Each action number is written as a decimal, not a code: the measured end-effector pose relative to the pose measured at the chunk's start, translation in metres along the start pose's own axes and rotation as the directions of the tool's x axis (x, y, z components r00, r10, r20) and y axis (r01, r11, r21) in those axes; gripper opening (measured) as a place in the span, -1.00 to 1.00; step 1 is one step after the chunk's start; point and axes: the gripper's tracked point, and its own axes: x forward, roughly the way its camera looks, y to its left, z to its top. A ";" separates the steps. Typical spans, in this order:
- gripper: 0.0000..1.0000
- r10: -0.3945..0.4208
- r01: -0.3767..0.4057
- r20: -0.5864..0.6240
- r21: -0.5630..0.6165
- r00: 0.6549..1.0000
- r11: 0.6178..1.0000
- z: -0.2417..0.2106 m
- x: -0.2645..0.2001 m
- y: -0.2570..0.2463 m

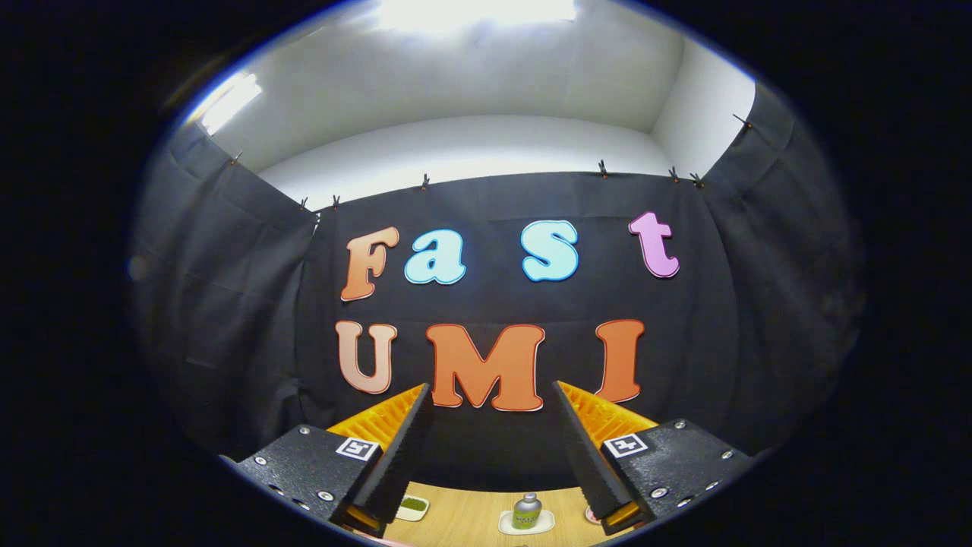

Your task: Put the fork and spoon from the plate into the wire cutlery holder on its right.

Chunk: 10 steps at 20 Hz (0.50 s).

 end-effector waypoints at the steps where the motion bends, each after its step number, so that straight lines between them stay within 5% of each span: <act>1: 0.84 -0.001 0.001 0.001 0.005 1.000 1.000 -0.001 0.000 0.000; 10: 0.84 0.000 0.000 0.012 0.019 1.000 1.000 -0.007 -0.005 0.006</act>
